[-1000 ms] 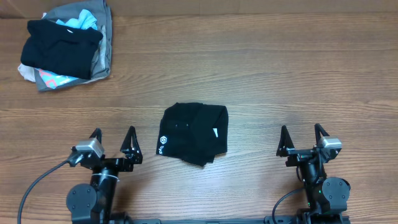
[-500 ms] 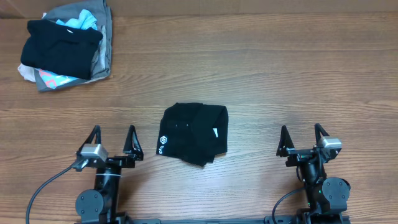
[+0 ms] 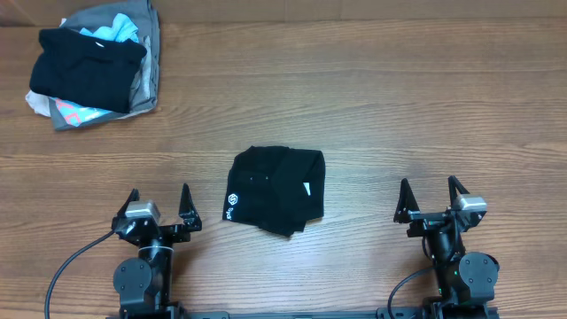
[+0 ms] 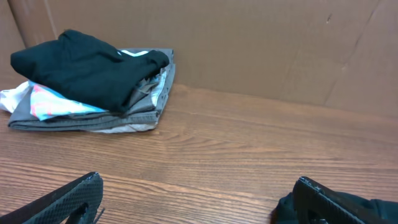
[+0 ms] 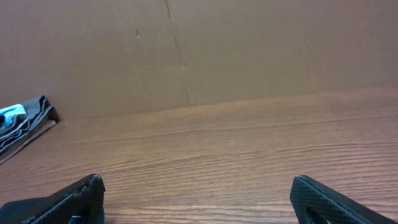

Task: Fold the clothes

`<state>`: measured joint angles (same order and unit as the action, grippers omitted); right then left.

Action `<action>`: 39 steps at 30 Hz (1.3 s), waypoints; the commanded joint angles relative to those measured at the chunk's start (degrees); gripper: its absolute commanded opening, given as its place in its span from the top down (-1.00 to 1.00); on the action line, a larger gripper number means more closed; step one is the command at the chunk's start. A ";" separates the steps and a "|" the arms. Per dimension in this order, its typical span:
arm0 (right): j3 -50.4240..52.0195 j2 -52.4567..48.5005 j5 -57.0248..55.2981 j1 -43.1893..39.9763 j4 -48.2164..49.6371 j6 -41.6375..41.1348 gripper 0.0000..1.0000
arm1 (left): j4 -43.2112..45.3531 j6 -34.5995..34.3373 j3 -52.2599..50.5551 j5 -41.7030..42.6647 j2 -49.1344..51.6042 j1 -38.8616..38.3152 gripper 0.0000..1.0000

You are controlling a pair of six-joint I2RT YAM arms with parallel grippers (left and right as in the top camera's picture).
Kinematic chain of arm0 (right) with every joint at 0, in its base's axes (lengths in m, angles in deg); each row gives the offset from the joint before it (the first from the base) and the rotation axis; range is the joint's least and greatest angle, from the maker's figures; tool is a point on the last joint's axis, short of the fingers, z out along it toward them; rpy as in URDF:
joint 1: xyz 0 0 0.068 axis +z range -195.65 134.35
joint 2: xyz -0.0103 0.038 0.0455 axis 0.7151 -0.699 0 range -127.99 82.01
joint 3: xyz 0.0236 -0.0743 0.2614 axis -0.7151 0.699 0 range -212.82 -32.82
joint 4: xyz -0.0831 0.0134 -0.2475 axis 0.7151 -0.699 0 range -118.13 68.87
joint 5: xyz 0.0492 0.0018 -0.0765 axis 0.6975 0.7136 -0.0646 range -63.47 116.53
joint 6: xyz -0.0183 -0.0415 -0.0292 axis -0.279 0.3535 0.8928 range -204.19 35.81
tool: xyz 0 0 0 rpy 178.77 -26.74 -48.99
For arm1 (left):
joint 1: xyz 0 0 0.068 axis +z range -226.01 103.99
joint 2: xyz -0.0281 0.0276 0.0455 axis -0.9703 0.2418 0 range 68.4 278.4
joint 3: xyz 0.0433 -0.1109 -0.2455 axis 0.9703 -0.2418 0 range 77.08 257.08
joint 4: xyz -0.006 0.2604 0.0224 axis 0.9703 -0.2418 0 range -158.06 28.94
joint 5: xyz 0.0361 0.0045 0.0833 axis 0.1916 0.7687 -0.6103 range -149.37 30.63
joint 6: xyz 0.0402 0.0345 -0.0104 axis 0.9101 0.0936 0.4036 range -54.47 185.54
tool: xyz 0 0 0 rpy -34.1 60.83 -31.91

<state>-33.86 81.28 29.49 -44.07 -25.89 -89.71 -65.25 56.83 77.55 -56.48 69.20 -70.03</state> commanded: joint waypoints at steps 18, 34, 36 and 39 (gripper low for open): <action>0.57 0.57 -0.28 -0.11 0.20 0.44 -1.00 | -0.24 5.35 -0.20 -1.86 -0.59 -2.25 -1.00; 0.57 0.57 -0.28 -0.11 0.20 0.44 -1.00 | -0.24 5.35 -0.20 -1.86 -0.59 -2.25 -1.00; 0.57 0.57 -0.28 -0.11 0.20 0.44 -1.00 | -0.26 5.33 -0.20 -1.86 -0.59 -2.25 -0.99; 0.57 0.57 -0.31 -0.11 0.20 0.44 -1.00 | -0.24 5.33 -0.20 -1.86 -0.59 -2.25 -0.99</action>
<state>-33.86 81.28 29.47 -44.07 -25.89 -89.69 -65.38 61.28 77.55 -57.57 69.20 -71.93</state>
